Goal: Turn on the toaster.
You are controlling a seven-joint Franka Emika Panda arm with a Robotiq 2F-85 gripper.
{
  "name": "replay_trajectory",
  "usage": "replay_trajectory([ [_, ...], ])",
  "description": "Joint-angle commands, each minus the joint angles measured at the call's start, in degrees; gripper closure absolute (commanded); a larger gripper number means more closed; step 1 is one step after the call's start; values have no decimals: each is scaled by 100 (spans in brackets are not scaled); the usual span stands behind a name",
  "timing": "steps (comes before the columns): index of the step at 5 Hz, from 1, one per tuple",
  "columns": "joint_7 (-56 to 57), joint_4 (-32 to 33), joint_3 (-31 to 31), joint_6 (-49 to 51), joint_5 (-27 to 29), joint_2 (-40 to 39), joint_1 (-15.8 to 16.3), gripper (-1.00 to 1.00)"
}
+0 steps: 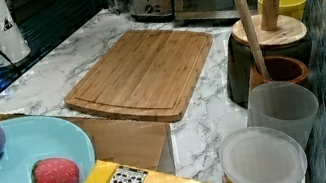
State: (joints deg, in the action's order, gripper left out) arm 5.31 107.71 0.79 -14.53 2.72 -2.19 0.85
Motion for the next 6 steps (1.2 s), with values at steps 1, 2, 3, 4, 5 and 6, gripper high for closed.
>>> replay_trajectory([
  [1, 80, 5, 49, -28, 0, -1, -13, 100],
  [2, 489, 597, 241, -541, 75, 337, 165, 100],
  [3, 1100, 699, 30, -562, 484, 409, 658, 100],
  [4, 1473, 807, 490, -712, 592, 501, 631, 100],
  [5, 1628, 1051, 636, -982, 782, 652, 766, 100],
  [6, 1850, 1400, 817, -1001, 838, 763, 844, 100],
])
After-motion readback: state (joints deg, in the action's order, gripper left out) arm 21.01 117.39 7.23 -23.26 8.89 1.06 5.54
